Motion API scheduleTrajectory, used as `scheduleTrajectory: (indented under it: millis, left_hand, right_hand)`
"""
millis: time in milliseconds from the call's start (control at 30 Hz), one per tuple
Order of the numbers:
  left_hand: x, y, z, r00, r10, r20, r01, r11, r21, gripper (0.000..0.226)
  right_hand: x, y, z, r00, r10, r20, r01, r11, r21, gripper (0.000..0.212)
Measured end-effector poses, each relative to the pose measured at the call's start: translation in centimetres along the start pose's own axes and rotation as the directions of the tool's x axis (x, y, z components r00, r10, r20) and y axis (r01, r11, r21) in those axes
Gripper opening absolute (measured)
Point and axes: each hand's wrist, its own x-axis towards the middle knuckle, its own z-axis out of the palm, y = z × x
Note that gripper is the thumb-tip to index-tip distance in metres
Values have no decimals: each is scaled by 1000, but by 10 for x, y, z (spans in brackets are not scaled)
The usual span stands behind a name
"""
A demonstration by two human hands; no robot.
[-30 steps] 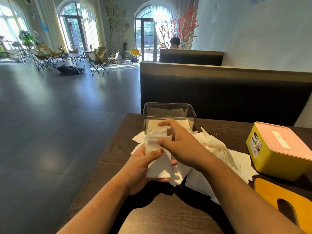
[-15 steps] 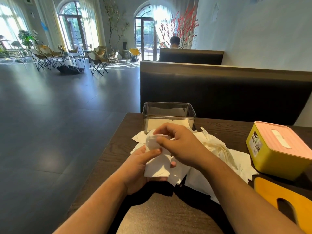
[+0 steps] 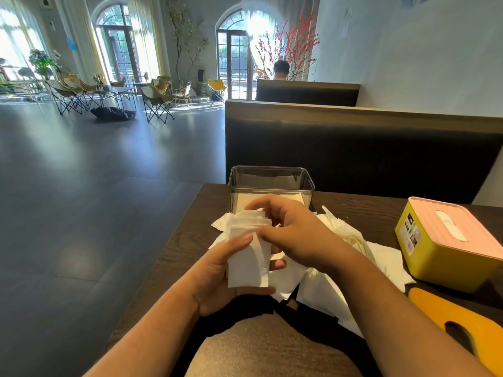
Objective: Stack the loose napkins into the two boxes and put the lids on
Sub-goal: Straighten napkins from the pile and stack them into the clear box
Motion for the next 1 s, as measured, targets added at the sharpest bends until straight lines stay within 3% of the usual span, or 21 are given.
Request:
scheduleTrajectory:
  millis: [100,200,333,467,600,833,900,1000]
  left_hand:
    - [-1,2,-2,997,1,79,3,999,-48,78]
    - [-4,2,-3,981,-13,195,33,995,-97,75]
    - [-7,4,-9,956,-37,290,81,987,-140,74]
    - [-6,3,-12,959,-30,282,66,990,-121,82]
    - [-7,4,-8,977,-1,214,16,997,-72,74]
    - [-9,2,-5,976,8,217,6,998,-61,72]
    - [-7,-1,-3,974,10,226,2,999,-53,70]
    - [-3,-6,2,994,24,110,-17,997,-69,69]
  right_hand:
    - [-1,-4,-1,996,56,66,-63,990,122,34]
    - [-2,-6,3,996,57,69,-60,997,43,33]
    - [-2,-6,0,993,57,99,-68,991,118,36]
    - [-3,-5,1,992,45,116,-57,993,99,37]
    - [-5,-7,6,984,78,158,-82,997,15,36]
    - [-7,-11,4,975,112,193,-125,991,54,38]
    - [-8,-13,7,978,100,185,-104,995,9,35]
    - [-5,-9,16,997,25,69,-13,984,-178,37]
